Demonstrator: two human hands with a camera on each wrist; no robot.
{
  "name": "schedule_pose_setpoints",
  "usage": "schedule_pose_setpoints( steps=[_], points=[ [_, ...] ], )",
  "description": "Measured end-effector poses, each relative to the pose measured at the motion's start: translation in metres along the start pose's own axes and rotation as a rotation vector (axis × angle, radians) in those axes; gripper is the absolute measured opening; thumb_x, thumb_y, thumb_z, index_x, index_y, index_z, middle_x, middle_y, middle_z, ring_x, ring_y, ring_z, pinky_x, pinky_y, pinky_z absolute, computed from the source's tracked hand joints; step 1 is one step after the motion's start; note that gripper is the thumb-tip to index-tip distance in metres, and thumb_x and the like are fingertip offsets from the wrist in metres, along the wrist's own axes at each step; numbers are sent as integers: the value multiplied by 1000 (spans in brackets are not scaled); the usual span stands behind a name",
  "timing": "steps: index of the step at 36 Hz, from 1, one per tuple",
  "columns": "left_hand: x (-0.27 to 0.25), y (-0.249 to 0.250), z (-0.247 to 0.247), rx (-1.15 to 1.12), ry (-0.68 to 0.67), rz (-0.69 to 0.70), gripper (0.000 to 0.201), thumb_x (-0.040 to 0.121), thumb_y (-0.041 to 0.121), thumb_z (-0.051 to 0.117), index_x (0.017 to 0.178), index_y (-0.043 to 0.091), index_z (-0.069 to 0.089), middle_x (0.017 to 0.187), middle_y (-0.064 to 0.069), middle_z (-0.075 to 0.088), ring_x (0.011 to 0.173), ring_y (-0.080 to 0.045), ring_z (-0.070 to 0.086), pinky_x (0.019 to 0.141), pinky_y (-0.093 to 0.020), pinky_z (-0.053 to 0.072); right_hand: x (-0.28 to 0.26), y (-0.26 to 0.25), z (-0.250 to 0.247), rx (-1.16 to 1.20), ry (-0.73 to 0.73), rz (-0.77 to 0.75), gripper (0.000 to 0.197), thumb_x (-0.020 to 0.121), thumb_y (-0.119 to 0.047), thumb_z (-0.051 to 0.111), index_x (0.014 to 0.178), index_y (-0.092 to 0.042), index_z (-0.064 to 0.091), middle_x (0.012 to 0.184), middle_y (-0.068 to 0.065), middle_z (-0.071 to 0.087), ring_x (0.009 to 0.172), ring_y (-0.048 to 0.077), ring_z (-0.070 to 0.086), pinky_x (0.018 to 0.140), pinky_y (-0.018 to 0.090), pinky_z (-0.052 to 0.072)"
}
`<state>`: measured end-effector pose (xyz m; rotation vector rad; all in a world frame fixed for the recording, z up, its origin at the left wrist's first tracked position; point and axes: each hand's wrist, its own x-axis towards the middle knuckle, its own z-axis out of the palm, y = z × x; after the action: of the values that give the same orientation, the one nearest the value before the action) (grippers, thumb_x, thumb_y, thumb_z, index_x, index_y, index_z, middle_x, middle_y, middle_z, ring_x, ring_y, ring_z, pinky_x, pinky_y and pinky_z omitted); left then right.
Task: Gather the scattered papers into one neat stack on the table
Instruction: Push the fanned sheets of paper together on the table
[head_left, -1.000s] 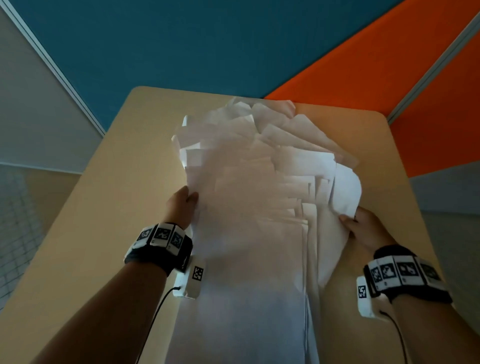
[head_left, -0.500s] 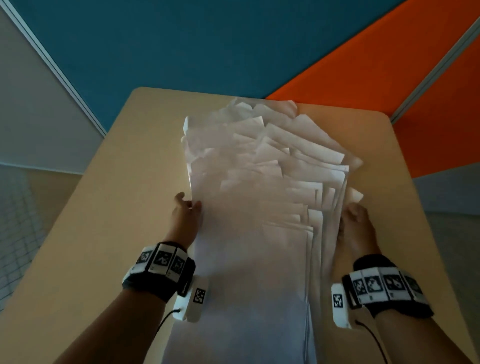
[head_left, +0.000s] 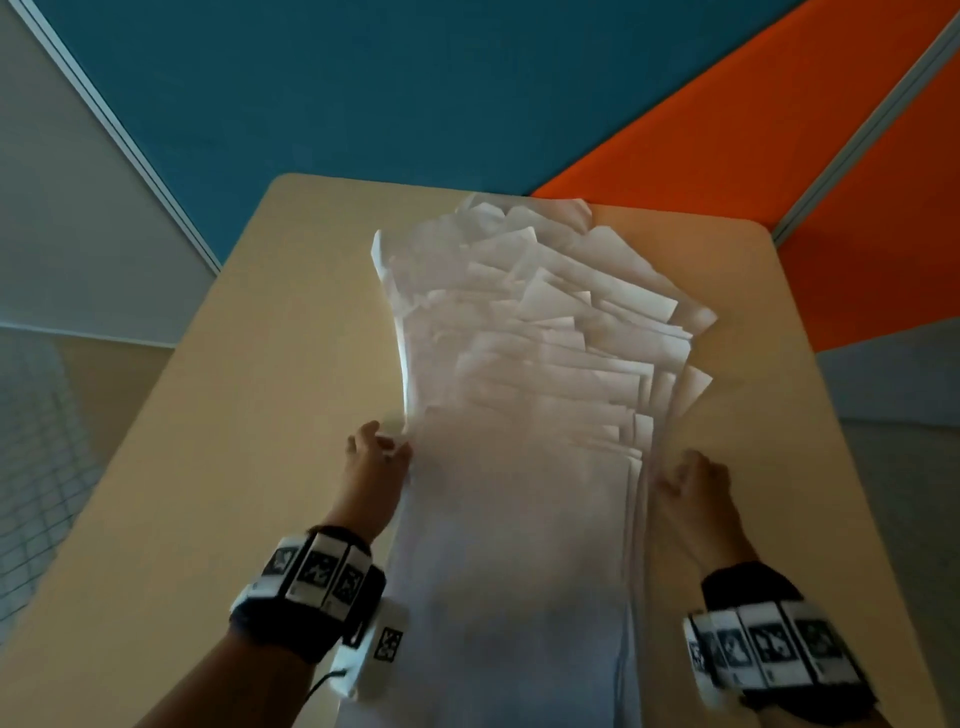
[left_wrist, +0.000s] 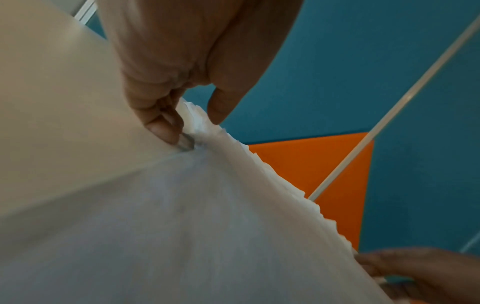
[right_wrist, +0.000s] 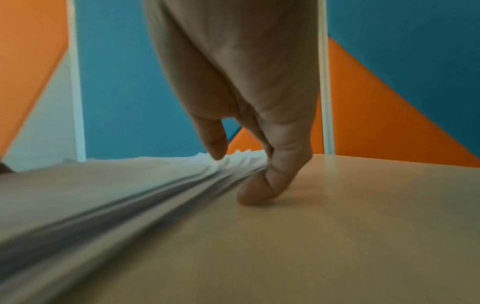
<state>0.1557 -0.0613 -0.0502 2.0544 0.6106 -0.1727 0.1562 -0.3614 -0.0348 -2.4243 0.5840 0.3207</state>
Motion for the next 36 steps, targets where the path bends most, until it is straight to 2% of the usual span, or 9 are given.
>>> schedule_pose_setpoints(
  steps=[2,8,12,15,18,22,26,30,36],
  points=[
    [-15,-10,2,84,-2,54,36,89,3,48,123,-8,42,116,-33,48,105,-46,53,94,-50,46,-22,3,9,-49,-68,-48,23,90,-10,53,107,3,44,111,24,43,103,38,49,78,33,36],
    [-40,-7,3,250,-117,135,30,84,-7,45,114,-9,47,117,-29,52,109,-39,49,88,-39,38,-59,-4,27,-32,-118,-157,44,90,-11,52,132,-6,39,124,17,43,112,33,51,95,36,44],
    [-52,-8,-13,404,-155,130,32,91,5,42,121,-5,45,120,-27,53,112,-39,51,92,-40,39,-64,6,9,-30,-81,-143,14,88,-8,51,101,-4,51,96,8,43,87,30,52,73,30,38],
    [-71,-15,-23,566,-262,101,35,95,16,36,123,-5,36,103,-22,62,96,-36,59,78,-38,43,-71,20,1,-49,-100,-132,7,85,-10,57,88,-5,52,91,13,53,85,29,54,69,28,36],
    [-87,-23,-15,524,-287,25,41,94,17,37,130,-2,30,67,8,35,59,-4,37,55,-17,31,-84,25,6,-124,-168,-78,26,85,-14,59,106,0,50,107,21,59,99,34,57,77,34,43],
    [-94,-19,1,465,-348,17,49,91,15,42,135,1,24,67,15,21,56,-1,28,53,-14,29,-103,8,18,-266,-200,-77,57,89,-26,56,134,0,32,136,21,43,120,32,50,96,32,40],
    [-86,-6,-3,509,-324,44,43,92,18,44,128,-4,32,72,11,31,62,-4,35,73,-29,37,-94,5,14,-177,-190,-42,53,87,-25,59,127,2,39,131,25,43,116,36,50,94,36,41],
    [-60,3,-13,496,-195,193,51,87,31,32,110,-6,57,109,-24,53,102,-41,56,90,-31,34,-55,11,1,-122,-125,-3,41,85,-24,61,107,6,45,118,30,44,109,39,47,87,37,40],
    [-11,25,-4,265,-77,-20,55,85,16,59,128,-9,34,132,-31,40,126,-41,34,108,-41,29,10,-13,-2,-38,-64,33,44,89,-22,52,121,8,44,129,29,42,119,39,39,97,39,38]
  ],
)
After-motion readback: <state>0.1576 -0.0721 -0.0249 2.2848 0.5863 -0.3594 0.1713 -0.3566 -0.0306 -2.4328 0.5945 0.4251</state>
